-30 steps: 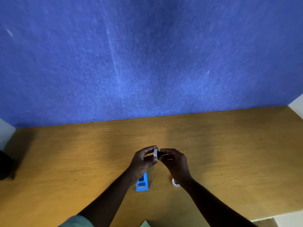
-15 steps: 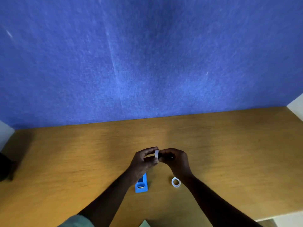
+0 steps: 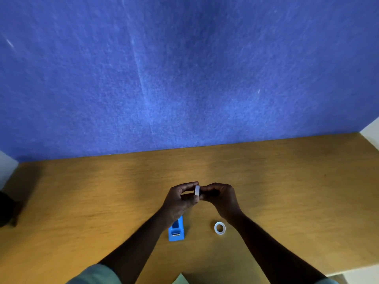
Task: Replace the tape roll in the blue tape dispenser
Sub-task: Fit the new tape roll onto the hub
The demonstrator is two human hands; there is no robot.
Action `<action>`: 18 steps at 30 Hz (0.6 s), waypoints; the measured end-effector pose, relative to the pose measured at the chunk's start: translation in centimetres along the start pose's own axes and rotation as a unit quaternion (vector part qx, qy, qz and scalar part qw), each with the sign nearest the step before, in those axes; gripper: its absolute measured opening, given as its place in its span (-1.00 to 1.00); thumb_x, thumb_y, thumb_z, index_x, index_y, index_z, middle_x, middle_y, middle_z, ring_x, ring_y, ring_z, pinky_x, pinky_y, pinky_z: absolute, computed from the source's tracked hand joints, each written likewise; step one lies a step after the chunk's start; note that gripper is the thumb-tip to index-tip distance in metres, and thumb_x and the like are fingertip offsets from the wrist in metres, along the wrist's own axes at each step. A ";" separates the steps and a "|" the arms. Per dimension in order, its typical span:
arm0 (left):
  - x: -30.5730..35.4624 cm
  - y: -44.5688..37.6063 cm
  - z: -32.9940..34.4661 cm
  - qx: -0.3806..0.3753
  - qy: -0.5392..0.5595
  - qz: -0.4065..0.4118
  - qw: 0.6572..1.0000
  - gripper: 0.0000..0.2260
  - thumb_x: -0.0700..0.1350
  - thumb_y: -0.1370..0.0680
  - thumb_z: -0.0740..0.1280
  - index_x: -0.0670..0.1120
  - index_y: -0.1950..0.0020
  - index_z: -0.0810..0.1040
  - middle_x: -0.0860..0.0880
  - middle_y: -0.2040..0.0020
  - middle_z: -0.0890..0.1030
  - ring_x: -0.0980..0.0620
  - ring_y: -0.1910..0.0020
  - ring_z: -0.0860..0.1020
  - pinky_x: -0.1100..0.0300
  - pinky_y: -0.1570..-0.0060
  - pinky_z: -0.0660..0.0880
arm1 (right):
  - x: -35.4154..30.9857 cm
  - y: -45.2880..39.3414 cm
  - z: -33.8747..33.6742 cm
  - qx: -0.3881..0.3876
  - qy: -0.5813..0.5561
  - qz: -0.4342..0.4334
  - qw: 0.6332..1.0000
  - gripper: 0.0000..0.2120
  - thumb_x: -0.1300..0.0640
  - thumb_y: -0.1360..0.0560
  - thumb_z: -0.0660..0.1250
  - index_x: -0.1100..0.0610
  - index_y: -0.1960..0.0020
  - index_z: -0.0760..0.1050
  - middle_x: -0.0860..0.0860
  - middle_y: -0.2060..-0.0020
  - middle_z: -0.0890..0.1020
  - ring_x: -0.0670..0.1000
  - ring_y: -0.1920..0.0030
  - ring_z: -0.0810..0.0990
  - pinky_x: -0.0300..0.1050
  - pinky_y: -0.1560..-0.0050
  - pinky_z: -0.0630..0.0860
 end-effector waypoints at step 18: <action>-1.2 0.3 -0.7 0.116 -0.023 -0.076 0.990 -0.61 0.01 -0.31 0.62 0.07 -0.08 0.60 0.11 -0.08 0.65 0.12 -0.11 0.61 0.06 -0.16 0.60 | -0.5 2.0 2.0 0.042 0.231 -0.097 0.967 -0.62 0.08 -0.42 0.61 -0.02 -0.21 0.65 -0.17 0.02 0.71 -0.20 0.04 0.70 -0.25 0.05 0.69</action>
Point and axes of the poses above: each hand's wrist, its own y-axis away from the middle knuckle, its own z-axis out of the palm, x = y × z, the point moved 9 cm from there along -y, towards the middle knuckle
